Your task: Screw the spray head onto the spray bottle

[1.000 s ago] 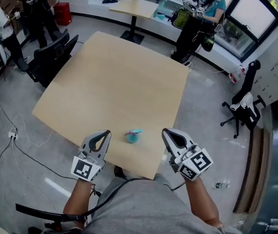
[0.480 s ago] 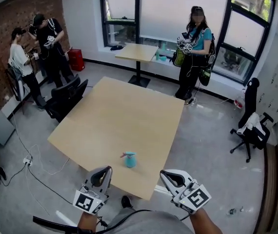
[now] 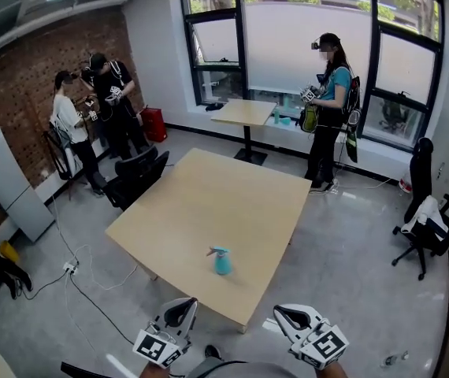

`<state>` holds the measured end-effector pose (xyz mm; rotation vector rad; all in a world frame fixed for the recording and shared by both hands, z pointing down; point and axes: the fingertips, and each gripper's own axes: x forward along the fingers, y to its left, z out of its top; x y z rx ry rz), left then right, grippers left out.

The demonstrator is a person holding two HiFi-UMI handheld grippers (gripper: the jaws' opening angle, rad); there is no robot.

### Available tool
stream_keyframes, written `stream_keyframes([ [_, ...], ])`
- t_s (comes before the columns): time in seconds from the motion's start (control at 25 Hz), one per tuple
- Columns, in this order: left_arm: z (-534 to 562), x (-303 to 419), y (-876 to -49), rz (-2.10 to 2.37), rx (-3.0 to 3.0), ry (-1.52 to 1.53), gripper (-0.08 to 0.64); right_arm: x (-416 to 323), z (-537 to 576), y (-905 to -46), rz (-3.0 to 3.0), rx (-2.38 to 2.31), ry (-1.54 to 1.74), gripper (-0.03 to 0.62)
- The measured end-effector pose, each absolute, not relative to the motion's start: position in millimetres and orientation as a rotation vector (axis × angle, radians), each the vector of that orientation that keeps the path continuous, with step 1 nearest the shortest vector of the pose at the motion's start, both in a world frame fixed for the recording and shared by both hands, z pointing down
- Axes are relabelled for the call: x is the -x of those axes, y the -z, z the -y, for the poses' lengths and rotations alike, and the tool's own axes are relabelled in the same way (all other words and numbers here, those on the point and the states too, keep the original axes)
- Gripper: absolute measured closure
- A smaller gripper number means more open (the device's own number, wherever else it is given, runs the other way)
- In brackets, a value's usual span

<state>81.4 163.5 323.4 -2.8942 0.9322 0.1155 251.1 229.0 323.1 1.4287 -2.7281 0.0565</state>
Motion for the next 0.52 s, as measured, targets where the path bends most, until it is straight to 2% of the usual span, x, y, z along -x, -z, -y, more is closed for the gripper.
stream_keyframes([
  [0.52, -214, 1, -288, -0.967, 2.844, -0.14, 0.557, -221, -279, -302, 2.695, -1.565, -0.001, 0.588],
])
